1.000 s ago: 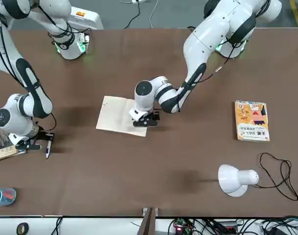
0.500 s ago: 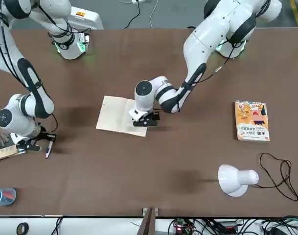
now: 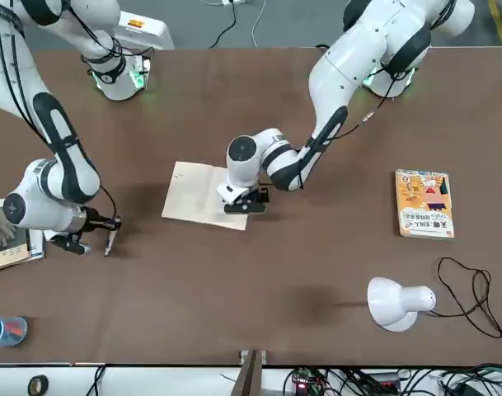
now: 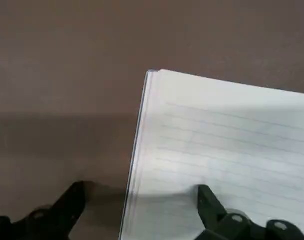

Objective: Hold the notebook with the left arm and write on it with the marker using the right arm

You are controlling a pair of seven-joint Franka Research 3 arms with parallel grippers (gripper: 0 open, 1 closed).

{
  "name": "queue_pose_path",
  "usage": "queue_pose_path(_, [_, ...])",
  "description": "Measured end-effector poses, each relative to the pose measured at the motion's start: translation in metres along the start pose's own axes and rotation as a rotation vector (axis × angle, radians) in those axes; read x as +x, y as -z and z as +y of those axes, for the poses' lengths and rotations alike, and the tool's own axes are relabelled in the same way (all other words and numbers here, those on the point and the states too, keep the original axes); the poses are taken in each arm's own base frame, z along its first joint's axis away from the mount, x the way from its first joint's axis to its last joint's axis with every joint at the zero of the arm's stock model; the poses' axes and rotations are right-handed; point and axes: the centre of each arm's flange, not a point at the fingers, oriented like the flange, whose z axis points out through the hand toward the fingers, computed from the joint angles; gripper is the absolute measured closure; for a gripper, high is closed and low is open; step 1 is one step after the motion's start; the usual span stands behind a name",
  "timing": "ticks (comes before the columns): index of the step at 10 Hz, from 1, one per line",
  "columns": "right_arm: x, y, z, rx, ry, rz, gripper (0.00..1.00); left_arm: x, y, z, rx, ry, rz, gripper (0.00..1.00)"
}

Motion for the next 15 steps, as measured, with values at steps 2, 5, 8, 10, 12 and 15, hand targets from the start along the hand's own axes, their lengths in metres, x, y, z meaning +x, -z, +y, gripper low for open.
queue_pose_path(2, [-0.013, 0.014, -0.016, 0.072, -0.043, -0.075, 0.83, 0.0, 0.0, 0.0, 0.0, 0.0, 0.0, 0.0])
queue_pose_path(5, [-0.034, 0.026, -0.03, 0.218, -0.116, -0.225, 0.83, 0.0, 0.0, 0.0, 0.0, 0.0, 0.0, 0.0])
queue_pose_path(8, [-0.049, 0.027, -0.042, 0.385, -0.182, -0.378, 0.83, 0.0, 0.0, 0.0, 0.0, 0.0, 0.0, 0.0])
queue_pose_path(10, [-0.058, 0.018, -0.044, 0.461, -0.226, -0.448, 0.83, 0.0, 0.0, 0.0, 0.0, 0.0, 0.0, 0.0])
queue_pose_path(12, [-0.067, 0.005, -0.042, 0.516, -0.272, -0.51, 0.83, 0.0, 0.0, 0.0, 0.0, 0.0, 0.0, 0.0])
queue_pose_path(15, [-0.084, -0.021, -0.035, 0.582, -0.36, -0.601, 0.83, 0.0, 0.0, 0.0, 0.0, 0.0, 0.0, 0.0])
